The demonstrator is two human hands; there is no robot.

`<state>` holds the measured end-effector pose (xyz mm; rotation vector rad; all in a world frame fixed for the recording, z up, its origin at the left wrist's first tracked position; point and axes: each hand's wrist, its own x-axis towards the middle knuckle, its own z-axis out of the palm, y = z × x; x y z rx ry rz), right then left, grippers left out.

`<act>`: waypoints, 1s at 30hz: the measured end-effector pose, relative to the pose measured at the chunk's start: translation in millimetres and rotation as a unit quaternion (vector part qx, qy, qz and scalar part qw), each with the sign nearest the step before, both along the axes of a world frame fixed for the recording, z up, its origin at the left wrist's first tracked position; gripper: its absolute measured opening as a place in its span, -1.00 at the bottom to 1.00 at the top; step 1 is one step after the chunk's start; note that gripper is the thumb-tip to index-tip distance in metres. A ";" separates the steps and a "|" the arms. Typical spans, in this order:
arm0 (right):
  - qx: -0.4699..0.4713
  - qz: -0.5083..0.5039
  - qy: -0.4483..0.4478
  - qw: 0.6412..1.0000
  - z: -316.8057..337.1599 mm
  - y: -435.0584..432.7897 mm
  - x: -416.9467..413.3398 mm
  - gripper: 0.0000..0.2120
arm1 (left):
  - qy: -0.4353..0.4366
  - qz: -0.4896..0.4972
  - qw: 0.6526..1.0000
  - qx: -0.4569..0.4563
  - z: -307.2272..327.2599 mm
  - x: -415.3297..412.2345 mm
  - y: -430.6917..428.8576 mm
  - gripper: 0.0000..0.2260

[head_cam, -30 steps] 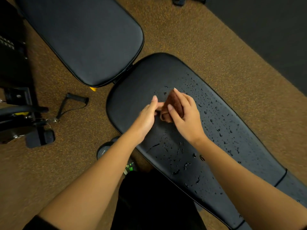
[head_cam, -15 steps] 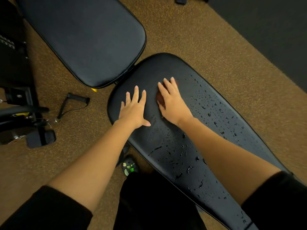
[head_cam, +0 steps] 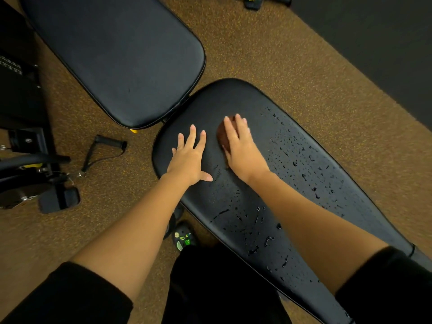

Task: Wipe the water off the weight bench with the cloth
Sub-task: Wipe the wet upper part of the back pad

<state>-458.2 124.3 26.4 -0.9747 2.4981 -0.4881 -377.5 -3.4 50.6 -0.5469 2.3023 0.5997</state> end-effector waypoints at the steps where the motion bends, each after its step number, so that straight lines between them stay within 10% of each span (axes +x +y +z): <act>1: -0.006 0.035 -0.005 0.999 -0.2 -0.6 6.1 -0.32 | 0.002 0.003 1.000 0.014 0.6 0.5 -1.6 0.04; 19: 0.026 0.294 0.059 0.954 10.9 48.6 39.8 -0.19 | -0.041 -0.031 0.998 0.027 9.2 1.1 -7.0 0.15; 30: 0.087 0.017 0.133 0.987 5.0 44.0 -87.6 -0.39 | -0.044 -0.027 0.999 0.018 9.1 -0.9 -3.0 0.16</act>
